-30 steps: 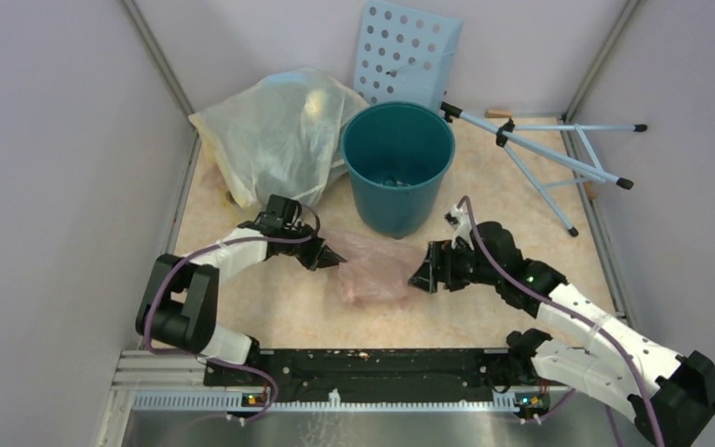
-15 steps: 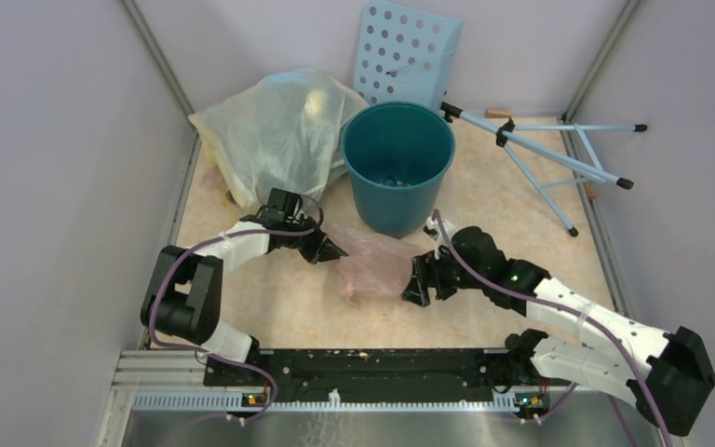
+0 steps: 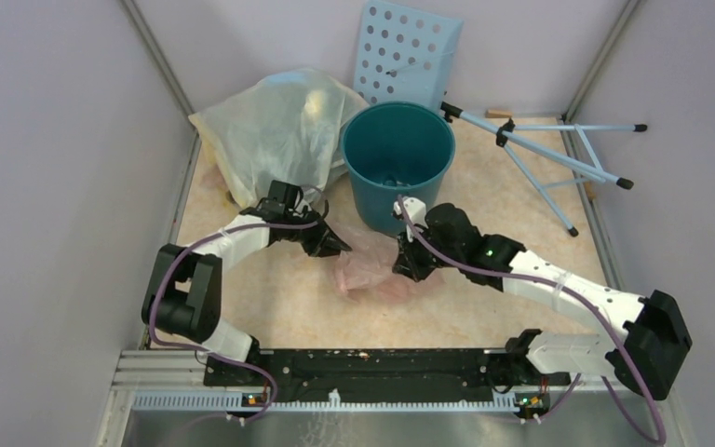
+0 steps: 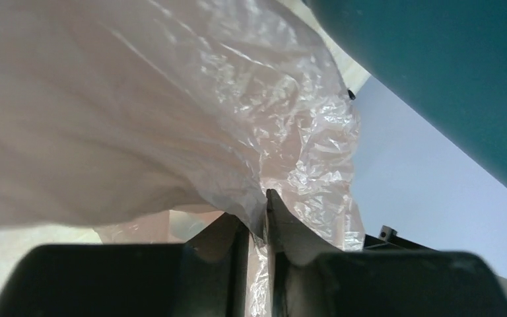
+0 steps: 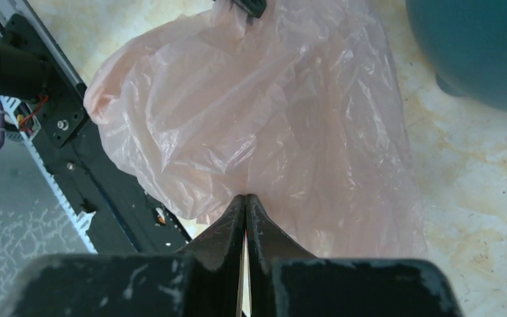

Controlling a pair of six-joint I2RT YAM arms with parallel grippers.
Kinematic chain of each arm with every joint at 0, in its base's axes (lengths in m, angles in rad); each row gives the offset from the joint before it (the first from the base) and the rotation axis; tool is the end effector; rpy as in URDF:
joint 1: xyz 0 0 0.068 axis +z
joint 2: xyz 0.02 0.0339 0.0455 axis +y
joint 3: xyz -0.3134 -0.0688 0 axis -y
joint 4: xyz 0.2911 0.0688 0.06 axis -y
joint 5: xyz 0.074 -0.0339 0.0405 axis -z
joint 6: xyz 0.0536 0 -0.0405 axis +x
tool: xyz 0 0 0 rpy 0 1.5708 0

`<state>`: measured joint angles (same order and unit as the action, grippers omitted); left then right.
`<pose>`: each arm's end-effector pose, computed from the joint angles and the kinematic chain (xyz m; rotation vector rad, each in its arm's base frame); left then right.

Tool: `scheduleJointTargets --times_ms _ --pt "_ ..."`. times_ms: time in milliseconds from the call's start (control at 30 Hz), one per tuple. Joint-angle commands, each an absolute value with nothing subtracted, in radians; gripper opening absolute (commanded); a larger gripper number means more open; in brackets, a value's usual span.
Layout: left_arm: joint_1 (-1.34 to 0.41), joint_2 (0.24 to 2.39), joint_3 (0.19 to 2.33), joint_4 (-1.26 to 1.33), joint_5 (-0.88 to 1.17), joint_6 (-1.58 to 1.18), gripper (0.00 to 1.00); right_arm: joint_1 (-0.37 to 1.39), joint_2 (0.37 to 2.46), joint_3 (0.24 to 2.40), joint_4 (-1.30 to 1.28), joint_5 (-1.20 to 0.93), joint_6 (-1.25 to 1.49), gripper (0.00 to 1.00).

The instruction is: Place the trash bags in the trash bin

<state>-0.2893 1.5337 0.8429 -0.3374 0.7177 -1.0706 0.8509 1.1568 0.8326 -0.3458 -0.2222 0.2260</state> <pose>0.3063 -0.1279 0.1895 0.7968 -2.7027 1.3076 0.1810 0.2243 0.2861 -0.8435 2.1985 0.8083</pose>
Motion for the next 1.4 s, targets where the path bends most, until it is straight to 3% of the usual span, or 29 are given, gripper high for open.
scheduleJointTargets --times_ms 0,133,367,533,633,667,700,733,900,1067,1133,1367 --pt "-0.285 1.483 0.912 -0.4 0.71 -0.944 0.23 0.862 1.15 0.926 -0.383 -0.224 0.267 0.0" --pt "-0.285 1.402 0.934 -0.468 0.673 -0.856 0.34 0.857 1.171 1.033 -0.555 -0.127 0.355 0.0" --pt "-0.288 1.222 0.979 -0.627 0.56 -0.716 0.76 0.845 1.272 1.262 -0.813 -0.131 0.537 0.0" --pt "-0.286 1.033 0.991 -0.66 0.513 -0.67 0.93 0.829 1.27 1.225 -0.764 -0.201 0.671 0.0" --pt "-0.287 0.954 0.965 -0.679 0.495 -0.683 0.93 0.833 1.257 1.177 -0.639 -0.305 0.64 0.01" --pt "-0.287 0.935 0.951 -0.686 0.488 -0.692 0.93 0.84 1.245 1.163 -0.615 -0.32 0.615 0.12" --pt "-0.287 0.923 0.936 -0.696 0.485 -0.701 0.92 0.846 1.227 1.148 -0.596 -0.315 0.586 0.33" --pt "-0.286 0.914 0.923 -0.704 0.488 -0.715 0.91 0.851 1.209 1.132 -0.59 -0.3 0.555 0.42" --pt "-0.291 0.845 0.874 -0.724 0.53 -0.77 0.88 0.856 1.172 1.113 -0.698 -0.176 0.47 0.65" --pt "-0.303 0.745 0.816 -0.705 0.591 -0.744 0.95 0.896 1.017 0.941 -0.522 -0.244 0.342 0.75" --pt "-0.305 0.715 0.802 -0.701 0.601 -0.732 0.99 0.901 0.958 0.884 -0.437 -0.272 0.258 0.84" --pt "-0.311 0.762 0.762 -0.646 0.607 -0.79 0.97 0.907 0.96 0.781 -0.216 -0.259 0.019 0.86"
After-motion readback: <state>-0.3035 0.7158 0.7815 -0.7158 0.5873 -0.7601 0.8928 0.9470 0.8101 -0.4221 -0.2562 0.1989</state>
